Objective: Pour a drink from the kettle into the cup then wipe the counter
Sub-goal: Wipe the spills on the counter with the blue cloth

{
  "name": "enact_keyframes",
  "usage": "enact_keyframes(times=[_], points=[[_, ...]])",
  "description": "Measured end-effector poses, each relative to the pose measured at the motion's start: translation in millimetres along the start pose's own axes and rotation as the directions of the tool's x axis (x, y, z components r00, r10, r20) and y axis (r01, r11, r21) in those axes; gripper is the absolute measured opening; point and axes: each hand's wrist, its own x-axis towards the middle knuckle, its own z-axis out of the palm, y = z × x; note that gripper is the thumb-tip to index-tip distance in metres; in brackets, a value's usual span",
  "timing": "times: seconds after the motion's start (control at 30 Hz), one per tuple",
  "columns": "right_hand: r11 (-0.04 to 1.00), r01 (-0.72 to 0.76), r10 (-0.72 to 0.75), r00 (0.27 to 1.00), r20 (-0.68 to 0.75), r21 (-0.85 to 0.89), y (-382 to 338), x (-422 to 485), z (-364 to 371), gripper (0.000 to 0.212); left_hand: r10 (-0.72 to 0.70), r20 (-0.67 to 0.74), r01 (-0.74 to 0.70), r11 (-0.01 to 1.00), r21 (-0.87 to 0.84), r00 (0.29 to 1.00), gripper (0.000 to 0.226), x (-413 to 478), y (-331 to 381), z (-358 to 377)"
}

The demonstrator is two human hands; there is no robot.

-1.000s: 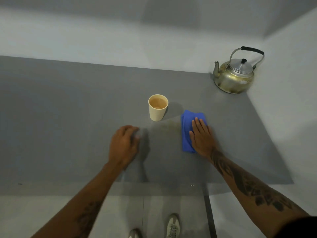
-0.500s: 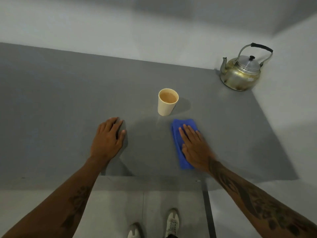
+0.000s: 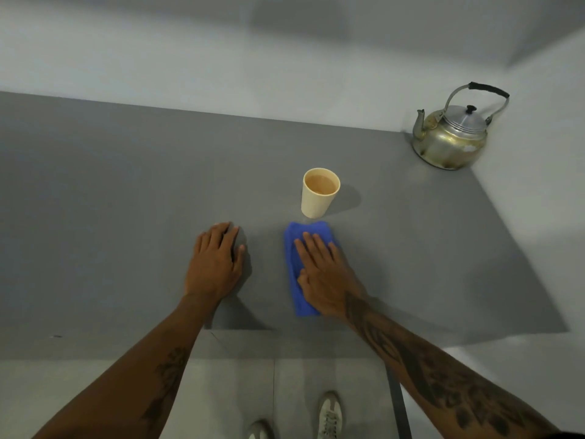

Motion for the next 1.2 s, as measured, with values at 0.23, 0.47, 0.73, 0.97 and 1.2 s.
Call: enact_keyframes(times=[0.23,0.47,0.73,0.97,1.2], points=[[0.997,-0.053,0.057,0.996,-0.063,0.053,-26.0,25.5,2.7,0.065,0.038,-0.031,-0.038,0.999,-0.011,0.999,0.051,-1.9,-6.1,2.6],[0.996,0.06,-0.058,0.997,-0.042,0.06,-31.2,38.1,2.0,0.065,0.026,-0.024,-0.026,1.0,0.011,0.999,0.05,-1.0,-2.5,3.9],[0.991,0.086,-0.084,0.996,-0.021,0.098,-41.3,55.9,5.4,0.066,0.033,-0.062,-0.033,0.999,0.002,0.998,0.048,0.1,-4.6,5.5],[0.993,0.003,-0.002,1.0,-0.011,0.119,-33.8,78.8,-2.4,0.067,0.047,-0.064,-0.047,0.999,-0.004,0.997,0.049,0.0,-5.5,5.5],[0.999,-0.015,0.016,1.0,-0.026,0.05,17.5,-3.6,5.4,0.064,0.036,-0.037,-0.036,0.999,-0.001,0.999,0.054,-0.4,-4.0,2.7]])
